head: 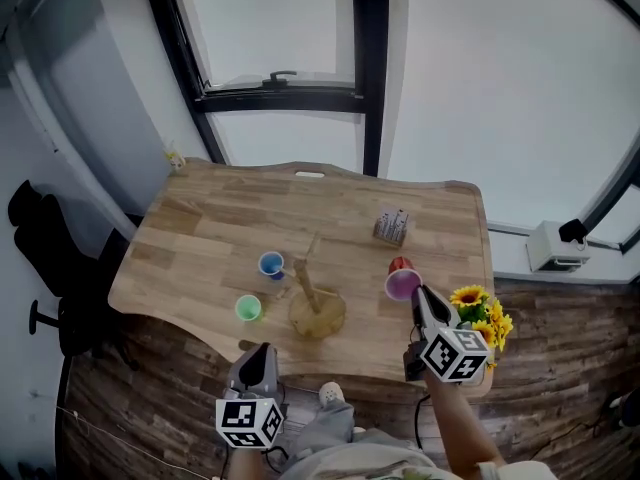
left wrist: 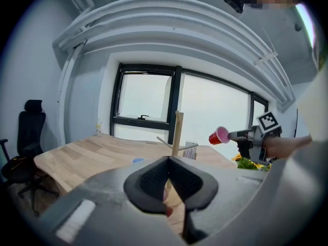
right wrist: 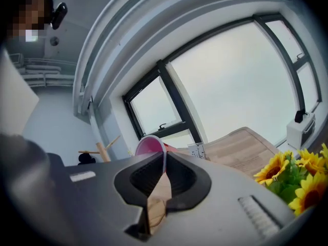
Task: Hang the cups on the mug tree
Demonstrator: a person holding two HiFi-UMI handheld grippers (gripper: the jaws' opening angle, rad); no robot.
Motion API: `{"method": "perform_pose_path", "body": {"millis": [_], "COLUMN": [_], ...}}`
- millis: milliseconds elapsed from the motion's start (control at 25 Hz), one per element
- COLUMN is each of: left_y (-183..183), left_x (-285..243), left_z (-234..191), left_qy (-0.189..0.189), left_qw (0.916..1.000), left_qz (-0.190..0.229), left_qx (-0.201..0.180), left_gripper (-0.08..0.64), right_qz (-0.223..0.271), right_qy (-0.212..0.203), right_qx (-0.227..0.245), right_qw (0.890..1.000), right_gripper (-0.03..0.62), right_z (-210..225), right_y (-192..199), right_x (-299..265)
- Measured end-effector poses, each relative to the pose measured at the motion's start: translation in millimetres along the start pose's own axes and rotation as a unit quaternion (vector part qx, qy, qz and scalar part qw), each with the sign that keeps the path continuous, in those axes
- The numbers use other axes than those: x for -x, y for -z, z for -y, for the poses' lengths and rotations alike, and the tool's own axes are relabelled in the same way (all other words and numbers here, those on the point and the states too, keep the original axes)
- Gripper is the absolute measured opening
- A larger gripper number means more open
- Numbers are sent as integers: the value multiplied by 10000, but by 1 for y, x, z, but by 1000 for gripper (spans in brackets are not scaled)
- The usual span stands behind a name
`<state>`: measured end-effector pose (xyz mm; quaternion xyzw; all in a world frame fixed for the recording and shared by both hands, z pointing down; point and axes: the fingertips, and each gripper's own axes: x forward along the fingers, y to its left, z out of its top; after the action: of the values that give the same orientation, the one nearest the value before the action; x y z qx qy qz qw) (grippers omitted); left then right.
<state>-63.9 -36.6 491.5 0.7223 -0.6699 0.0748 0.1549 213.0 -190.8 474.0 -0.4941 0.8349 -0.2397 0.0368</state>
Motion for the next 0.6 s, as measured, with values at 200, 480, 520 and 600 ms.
{"method": "perform_pose_path", "body": {"millis": [200, 480, 520, 600], "left_y": [2, 5, 5, 6], "left_x": [11, 22, 23, 25], "left_z": [-12, -21, -22, -25], "left_qy": [-199, -357, -367, -402], "left_qw": [9997, 9990, 9989, 9987], "left_qz": [42, 114, 122, 141], "left_qx": [128, 248, 257, 273], "left_gripper": [0, 0, 0, 0], "right_qz": [8, 71, 68, 58], "right_qy": [-60, -224, -254, -316], "right_qx": [503, 1086, 1144, 1214], "right_qw": [9987, 9938, 9931, 9921], "right_gripper": [18, 18, 18, 18], "right_z": [-14, -39, -43, -48], "right_y": [-3, -10, -10, -11], "right_x": [-4, -14, -16, -21]}}
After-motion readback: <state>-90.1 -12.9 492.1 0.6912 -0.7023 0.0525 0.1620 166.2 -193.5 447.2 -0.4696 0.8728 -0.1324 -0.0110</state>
